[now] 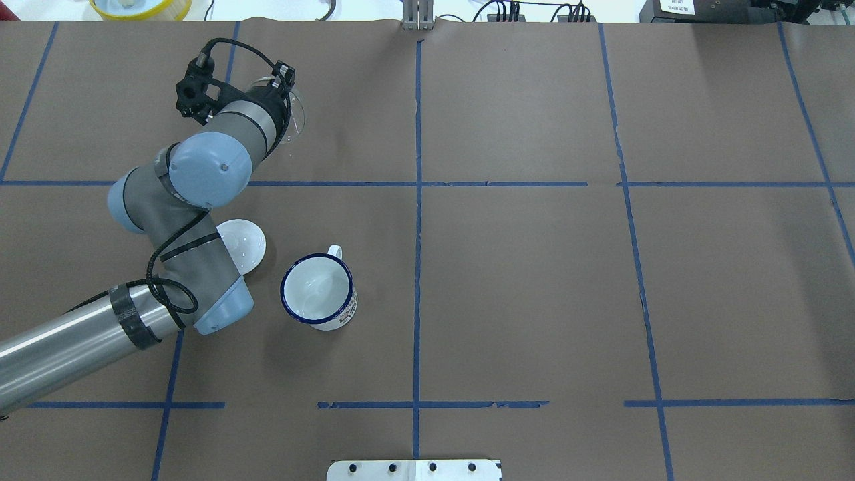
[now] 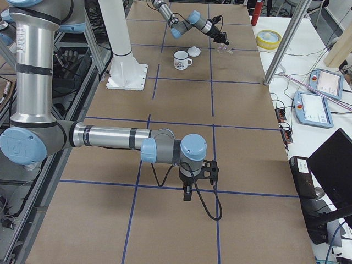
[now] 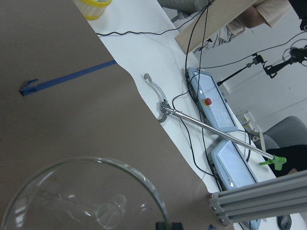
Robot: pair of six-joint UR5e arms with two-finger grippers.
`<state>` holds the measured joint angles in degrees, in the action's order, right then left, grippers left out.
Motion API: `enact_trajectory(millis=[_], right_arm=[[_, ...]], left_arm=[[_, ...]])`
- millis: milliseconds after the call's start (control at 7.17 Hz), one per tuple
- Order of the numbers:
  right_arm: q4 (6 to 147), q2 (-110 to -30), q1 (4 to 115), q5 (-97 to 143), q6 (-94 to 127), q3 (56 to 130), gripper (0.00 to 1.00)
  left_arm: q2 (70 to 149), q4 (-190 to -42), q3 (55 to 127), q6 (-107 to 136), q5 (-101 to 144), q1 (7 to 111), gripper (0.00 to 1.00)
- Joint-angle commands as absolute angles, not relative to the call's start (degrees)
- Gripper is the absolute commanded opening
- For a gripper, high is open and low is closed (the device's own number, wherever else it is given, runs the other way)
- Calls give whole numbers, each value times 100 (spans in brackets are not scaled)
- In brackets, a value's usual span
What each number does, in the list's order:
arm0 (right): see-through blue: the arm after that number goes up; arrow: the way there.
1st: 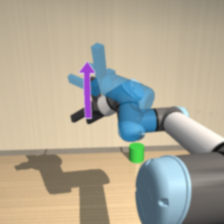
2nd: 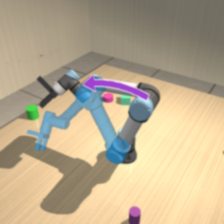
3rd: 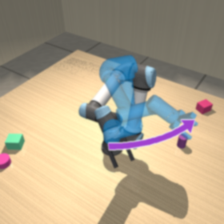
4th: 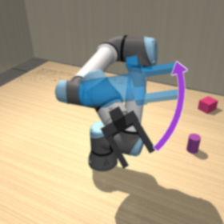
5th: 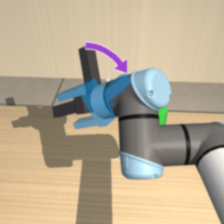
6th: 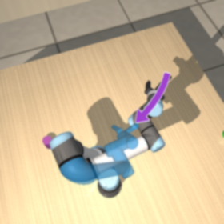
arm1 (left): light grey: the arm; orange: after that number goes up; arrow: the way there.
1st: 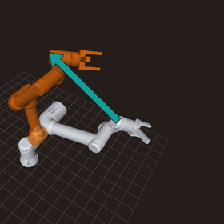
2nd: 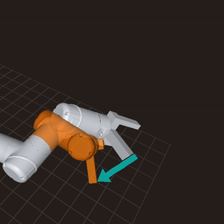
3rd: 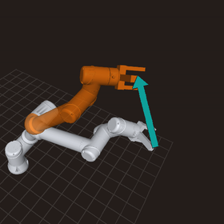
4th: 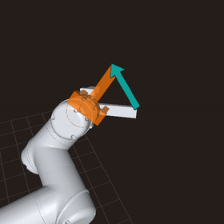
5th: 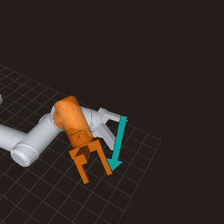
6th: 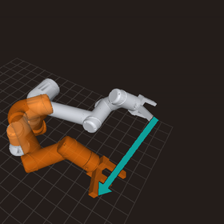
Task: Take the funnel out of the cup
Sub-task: 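Carry the funnel farther from the robot and set it on the table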
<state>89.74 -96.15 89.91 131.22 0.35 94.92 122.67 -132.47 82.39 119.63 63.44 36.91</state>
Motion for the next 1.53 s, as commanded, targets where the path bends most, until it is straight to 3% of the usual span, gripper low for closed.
enact_trajectory(millis=[0,698,837,977,1395], right_arm=[[8974,-9615,8991,13122,35,9492,100],[8974,-9615,8991,13122,35,9492,100],[8974,-9615,8991,13122,35,9492,100],[8974,-9615,8991,13122,35,9492,100],[8974,-9615,8991,13122,35,9492,100]], left_arm=[[12261,-13526,7911,12294,5933,3472,0],[12252,-13588,7638,12709,5467,3296,0],[12235,-13588,7638,12657,5475,3296,40],[12182,-13579,7620,12587,5493,3287,99],[12173,-13579,7664,12464,5484,3243,100]])
